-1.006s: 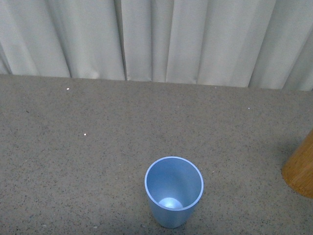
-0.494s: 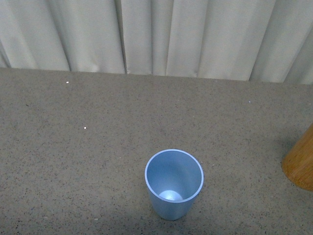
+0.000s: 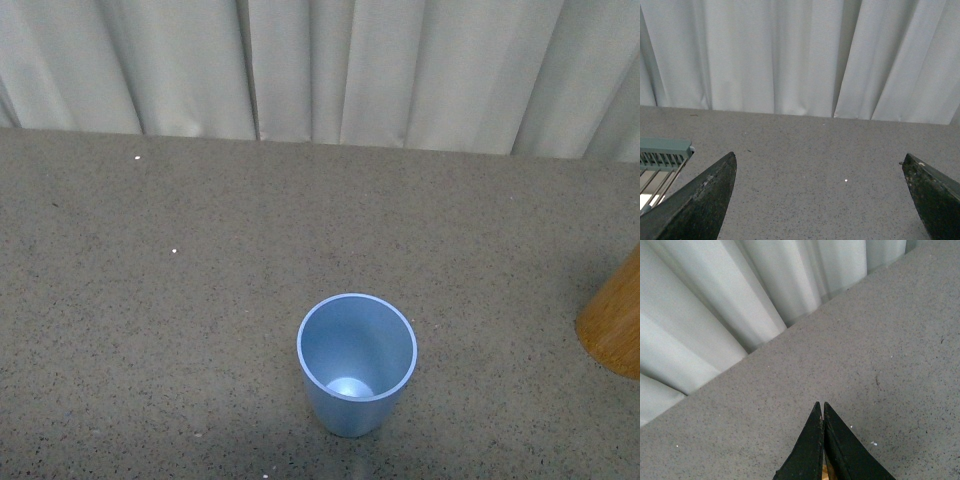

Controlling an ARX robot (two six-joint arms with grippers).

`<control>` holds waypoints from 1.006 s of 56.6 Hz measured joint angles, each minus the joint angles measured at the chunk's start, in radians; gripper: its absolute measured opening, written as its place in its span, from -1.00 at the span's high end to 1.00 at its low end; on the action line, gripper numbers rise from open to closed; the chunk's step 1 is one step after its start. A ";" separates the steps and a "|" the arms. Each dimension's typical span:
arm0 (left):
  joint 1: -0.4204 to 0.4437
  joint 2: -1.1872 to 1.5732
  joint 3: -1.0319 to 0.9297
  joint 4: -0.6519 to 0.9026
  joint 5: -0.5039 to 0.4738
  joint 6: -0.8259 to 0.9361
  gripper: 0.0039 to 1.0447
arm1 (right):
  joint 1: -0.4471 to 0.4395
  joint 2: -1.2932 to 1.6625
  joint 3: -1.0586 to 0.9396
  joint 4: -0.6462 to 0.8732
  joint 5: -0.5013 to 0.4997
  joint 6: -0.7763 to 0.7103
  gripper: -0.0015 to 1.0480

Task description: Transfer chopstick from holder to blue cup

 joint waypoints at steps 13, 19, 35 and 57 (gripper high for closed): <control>0.000 0.000 0.000 0.000 0.000 0.000 -0.88 | 0.004 -0.121 0.017 -0.049 -0.001 -0.005 0.98; 0.000 0.000 0.000 0.000 0.000 0.000 -0.88 | 0.026 -0.170 0.038 -0.064 0.000 -0.006 0.98; 0.000 0.000 0.000 0.000 0.000 0.000 -0.88 | 0.154 -0.228 0.072 -0.065 0.035 0.003 0.98; 0.000 0.000 0.000 0.000 0.000 0.000 -0.88 | 0.390 -0.119 0.074 0.084 0.049 0.068 0.98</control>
